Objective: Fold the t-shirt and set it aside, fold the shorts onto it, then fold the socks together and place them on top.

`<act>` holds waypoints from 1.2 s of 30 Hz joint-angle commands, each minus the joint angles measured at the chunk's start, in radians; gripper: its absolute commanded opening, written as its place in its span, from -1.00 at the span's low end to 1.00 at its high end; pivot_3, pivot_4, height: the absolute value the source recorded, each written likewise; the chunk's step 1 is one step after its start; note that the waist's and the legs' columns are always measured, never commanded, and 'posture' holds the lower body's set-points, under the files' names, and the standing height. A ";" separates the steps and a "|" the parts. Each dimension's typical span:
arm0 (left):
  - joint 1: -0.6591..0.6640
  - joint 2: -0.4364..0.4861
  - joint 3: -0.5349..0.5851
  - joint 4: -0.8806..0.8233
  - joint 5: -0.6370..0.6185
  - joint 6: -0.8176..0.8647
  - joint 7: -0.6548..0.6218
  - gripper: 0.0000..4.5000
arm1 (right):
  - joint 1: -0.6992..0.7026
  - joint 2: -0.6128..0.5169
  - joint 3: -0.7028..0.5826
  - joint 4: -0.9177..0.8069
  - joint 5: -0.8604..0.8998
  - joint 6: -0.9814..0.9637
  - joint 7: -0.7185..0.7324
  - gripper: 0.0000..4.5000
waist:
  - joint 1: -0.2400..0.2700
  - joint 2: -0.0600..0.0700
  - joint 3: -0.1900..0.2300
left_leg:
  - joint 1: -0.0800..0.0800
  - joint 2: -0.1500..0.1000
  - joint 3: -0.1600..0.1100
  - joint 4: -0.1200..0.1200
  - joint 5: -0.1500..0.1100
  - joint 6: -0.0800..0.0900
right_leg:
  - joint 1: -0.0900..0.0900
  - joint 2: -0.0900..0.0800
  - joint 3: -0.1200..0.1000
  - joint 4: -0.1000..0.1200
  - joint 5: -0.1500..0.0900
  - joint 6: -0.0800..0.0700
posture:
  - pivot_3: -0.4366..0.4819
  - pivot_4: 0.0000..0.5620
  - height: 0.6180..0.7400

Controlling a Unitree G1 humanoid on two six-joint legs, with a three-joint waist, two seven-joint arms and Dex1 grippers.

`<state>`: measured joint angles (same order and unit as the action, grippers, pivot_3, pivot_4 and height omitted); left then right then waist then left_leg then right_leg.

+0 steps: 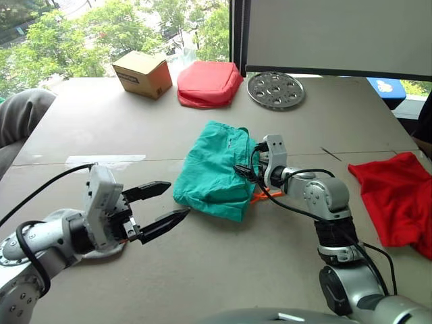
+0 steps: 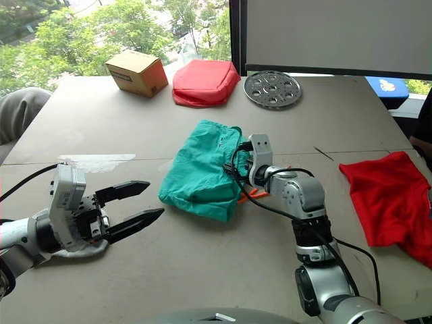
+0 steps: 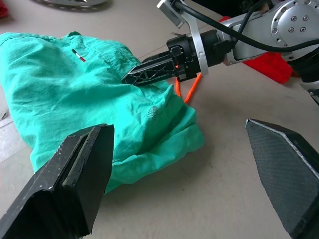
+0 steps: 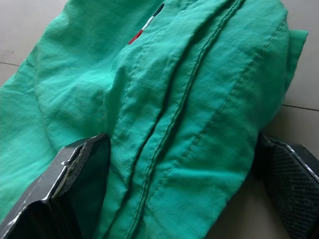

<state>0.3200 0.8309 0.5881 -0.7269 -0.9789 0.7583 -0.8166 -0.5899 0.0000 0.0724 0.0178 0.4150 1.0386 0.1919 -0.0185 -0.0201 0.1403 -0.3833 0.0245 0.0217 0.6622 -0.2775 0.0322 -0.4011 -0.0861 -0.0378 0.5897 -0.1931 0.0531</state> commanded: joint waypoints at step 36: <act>-0.394 -0.239 -0.552 0.170 0.200 -0.172 -0.010 1.00 | 0.365 -0.156 -0.215 -0.548 -0.032 -0.515 0.107 -0.93 | 0.006 -0.003 -0.003 | 0.002 -0.001 -0.001 -0.009 0.003 -0.005 | 0.000 0.001 0.002 0.000 -0.001 -0.001 | -0.05 -0.47 0.98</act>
<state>-0.0555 0.6090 0.0624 -0.5654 -0.7881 0.6173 -0.8025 -0.2248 -0.1480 -0.0780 -0.4230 0.3546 0.5185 0.3426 -0.0128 -0.0232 0.1372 -0.3804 0.0233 0.0226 0.6531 -0.2742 0.0275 -0.4016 -0.0852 -0.0340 0.5893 -0.1938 0.0525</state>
